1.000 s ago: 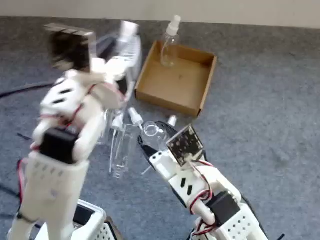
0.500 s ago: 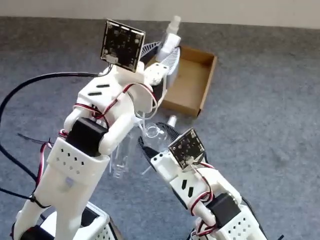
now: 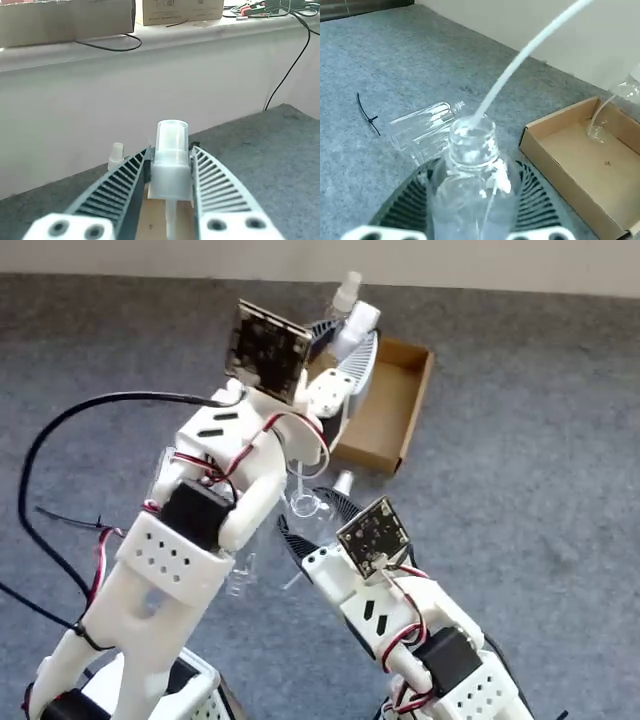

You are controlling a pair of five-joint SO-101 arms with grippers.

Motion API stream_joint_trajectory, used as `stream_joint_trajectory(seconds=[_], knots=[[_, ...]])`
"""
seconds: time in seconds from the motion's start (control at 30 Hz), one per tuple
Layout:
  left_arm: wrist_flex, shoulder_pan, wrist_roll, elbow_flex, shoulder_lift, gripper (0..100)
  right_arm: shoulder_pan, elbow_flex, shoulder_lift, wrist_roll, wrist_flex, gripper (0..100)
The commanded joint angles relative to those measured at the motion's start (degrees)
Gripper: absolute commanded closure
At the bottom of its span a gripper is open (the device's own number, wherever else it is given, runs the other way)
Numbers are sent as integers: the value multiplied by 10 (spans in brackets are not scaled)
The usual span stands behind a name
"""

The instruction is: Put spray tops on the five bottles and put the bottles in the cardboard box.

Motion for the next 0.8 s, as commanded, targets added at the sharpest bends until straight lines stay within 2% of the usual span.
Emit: stream_joint_trajectory(seconds=[0.0, 0.2, 0.3, 0.4, 0.77], knots=[[-24, 1, -5, 7, -6, 951, -1, -10, -7, -5, 1, 994], [-21, 7, -2, 9, -7, 952, 1, -11, -7, -5, 1, 994], [-19, 7, -1, 16, -33, 954, 31, -11, -4, -31, 0, 994], [-20, 15, -1, 53, -84, 954, 60, -11, -6, -59, 0, 994], [-20, 45, 4, 248, -259, 954, 61, -11, -7, -63, -1, 994]])
